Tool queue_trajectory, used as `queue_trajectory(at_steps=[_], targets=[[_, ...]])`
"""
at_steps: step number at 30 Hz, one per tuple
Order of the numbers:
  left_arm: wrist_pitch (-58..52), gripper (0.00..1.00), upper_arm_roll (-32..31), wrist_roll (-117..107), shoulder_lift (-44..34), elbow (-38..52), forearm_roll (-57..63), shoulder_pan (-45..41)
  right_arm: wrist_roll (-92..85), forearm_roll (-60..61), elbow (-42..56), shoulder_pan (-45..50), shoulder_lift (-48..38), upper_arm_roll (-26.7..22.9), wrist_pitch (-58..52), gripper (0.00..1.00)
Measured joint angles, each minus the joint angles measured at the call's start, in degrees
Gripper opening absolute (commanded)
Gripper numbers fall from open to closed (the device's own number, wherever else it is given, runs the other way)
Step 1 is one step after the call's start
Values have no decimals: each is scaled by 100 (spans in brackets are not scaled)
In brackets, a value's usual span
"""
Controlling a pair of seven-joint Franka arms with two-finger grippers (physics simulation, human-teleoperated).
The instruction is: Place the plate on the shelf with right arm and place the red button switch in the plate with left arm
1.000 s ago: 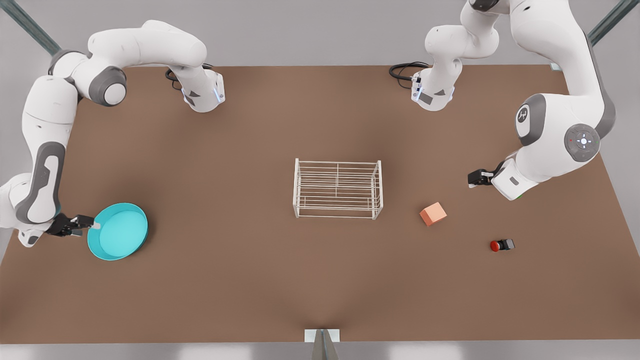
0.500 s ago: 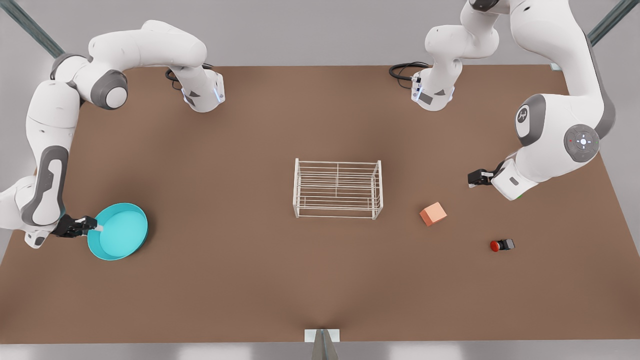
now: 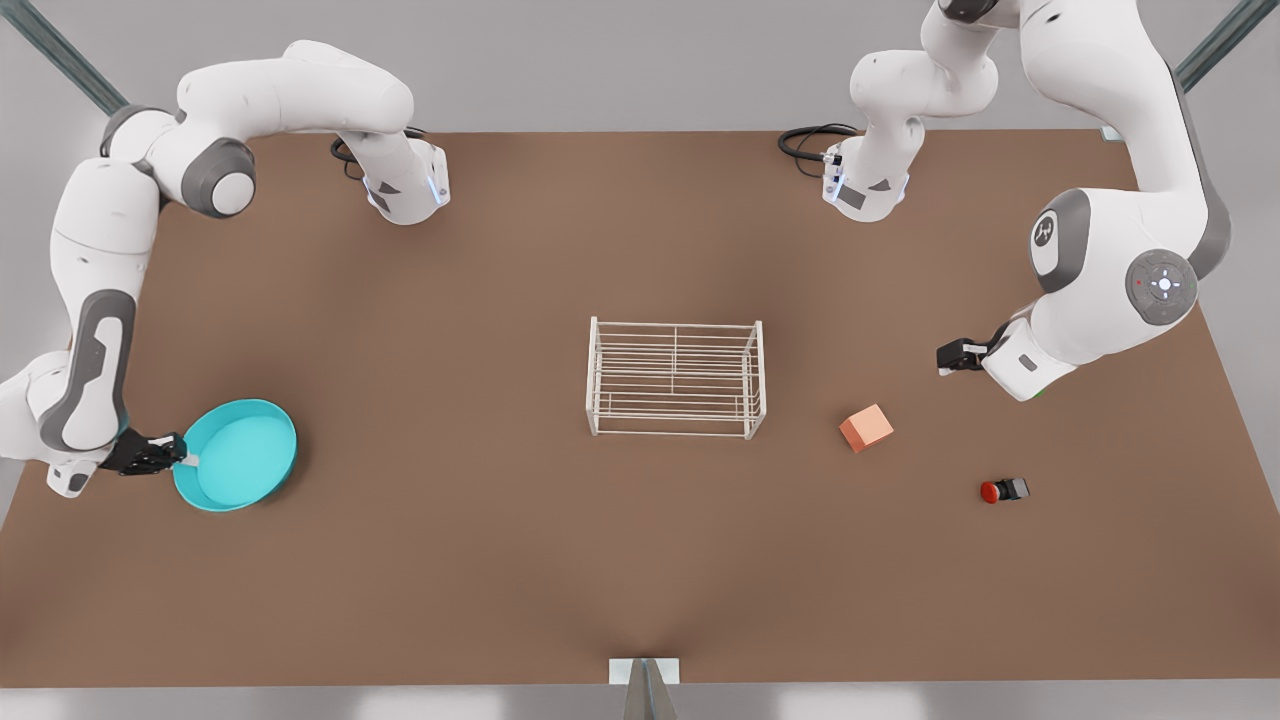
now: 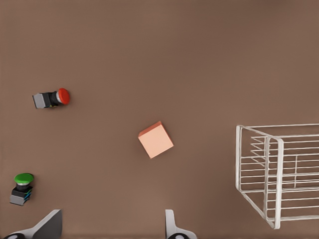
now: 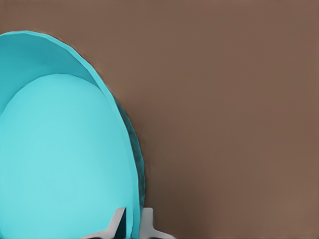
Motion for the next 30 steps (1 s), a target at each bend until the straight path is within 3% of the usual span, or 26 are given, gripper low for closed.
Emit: queue_trajectory(at_steps=[5,8,10,15,23,30], targets=[[103,100,-52,-953,374,293,-141,-393,-36,22,0,89,-250,-3,-243,27],[162,100,23,-2120,1468,1648,-167,-302,-24,20,-1,314,-525,-96,-535,27],[216,100,47,-2891,1750,1934,-217,-124,19,22,4,597,-698,-310,-816,27],[407,100,49,-4620,2157,1693,-441,151,268,20,9,948,-1046,-412,-1642,27],[1202,100,57,-6898,2799,1585,-76,88,851,147,-46,1555,-1400,-342,-2719,27],[1772,100,59,-8070,3300,1582,360,596,1368,545,-19,2279,-1561,-269,-3359,28]])
